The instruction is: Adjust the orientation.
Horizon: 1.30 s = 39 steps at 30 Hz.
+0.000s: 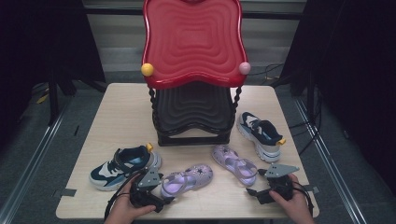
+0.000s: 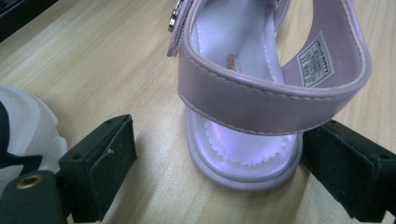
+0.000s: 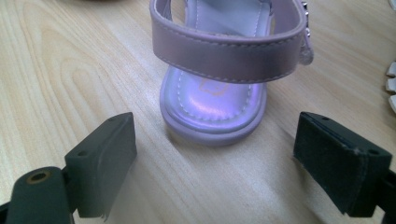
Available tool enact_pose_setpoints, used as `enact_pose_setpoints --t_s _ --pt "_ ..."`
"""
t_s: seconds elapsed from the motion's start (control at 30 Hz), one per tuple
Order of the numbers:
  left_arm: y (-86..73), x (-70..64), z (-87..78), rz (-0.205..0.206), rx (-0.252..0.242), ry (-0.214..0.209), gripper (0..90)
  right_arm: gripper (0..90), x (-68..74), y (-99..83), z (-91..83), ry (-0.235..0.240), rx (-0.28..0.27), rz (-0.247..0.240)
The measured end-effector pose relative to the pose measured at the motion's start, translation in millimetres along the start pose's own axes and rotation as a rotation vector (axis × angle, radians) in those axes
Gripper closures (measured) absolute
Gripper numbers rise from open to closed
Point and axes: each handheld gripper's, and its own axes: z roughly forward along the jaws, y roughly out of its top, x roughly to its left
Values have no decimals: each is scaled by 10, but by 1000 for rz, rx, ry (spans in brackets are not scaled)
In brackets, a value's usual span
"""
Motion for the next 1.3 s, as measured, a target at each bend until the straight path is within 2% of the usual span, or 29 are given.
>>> enact_pose_setpoints --t_s 0.47,0.6,0.73,0.9,0.97,1.3 --pt "1 5 -2 5 4 1 101 127 -1 0 1 1 0 0" --pt "1 -8 -3 -5 -1 7 108 127 -1 0 0 1 0 0" --pt "8 -51 8 -29 -17 30 151 127 -1 1 1 1 0 0" --pt "53 -85 23 -21 6 55 156 127 -1 1 0 1 0 0" --pt "64 -98 23 -43 -2 62 156 127 -1 1 0 1 0 0" --pt "114 -147 79 -43 -9 50 157 127 -1 1 1 1 -1 2"
